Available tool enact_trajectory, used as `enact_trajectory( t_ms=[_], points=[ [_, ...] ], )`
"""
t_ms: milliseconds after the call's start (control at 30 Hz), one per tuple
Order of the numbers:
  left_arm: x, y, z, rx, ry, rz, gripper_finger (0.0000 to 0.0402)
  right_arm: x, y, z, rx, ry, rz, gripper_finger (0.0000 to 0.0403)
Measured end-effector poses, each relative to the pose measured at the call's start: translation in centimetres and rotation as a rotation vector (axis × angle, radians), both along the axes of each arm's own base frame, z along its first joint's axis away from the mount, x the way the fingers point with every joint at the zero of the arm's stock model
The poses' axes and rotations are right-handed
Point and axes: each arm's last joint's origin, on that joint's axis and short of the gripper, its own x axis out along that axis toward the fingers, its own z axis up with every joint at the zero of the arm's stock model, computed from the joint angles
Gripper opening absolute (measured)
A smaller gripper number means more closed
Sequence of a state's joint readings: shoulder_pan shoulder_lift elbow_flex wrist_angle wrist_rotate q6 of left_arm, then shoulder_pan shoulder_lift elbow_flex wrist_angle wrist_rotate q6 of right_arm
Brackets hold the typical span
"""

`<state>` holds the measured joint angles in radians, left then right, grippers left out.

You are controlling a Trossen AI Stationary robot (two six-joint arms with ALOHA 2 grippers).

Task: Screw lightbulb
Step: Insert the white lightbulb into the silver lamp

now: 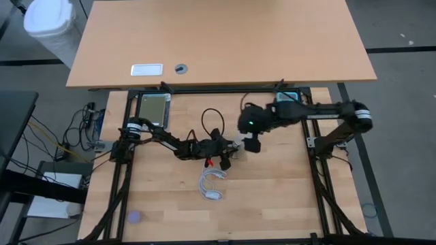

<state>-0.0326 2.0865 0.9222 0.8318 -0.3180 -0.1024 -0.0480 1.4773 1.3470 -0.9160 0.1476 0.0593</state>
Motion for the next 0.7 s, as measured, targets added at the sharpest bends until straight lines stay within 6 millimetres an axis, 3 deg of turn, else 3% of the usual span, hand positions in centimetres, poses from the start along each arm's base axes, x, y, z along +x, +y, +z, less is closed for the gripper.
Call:
enact_trajectory(
  t_ms=[200,333,467,600,700],
  points=[
    [0.0,0.0,0.0,0.008,0.002,-0.002,0.0174,-3.7,0.0,-3.0,-0.018,-0.142,-0.101,0.0348],
    [0.0,0.0,0.0,0.013,0.004,-0.004,0.0175,-5.6,0.1,-3.9,-0.023,-0.219,-0.134,0.0348],
    [0.0,0.0,0.0,0.005,-0.001,0.003,0.0175,-6.9,-0.7,-6.3,-0.051,-0.187,-0.202,0.0347],
    [0.0,0.0,0.0,0.001,-0.002,0.025,0.0175,-9.1,-2.2,-10.4,-0.141,-0.062,-0.398,0.0346],
    [0.0,0.1,0.0,-0.026,-0.009,0.041,0.0175,-10.2,-2.5,-11.0,-0.116,-0.164,-0.578,0.0346]
  ],
)
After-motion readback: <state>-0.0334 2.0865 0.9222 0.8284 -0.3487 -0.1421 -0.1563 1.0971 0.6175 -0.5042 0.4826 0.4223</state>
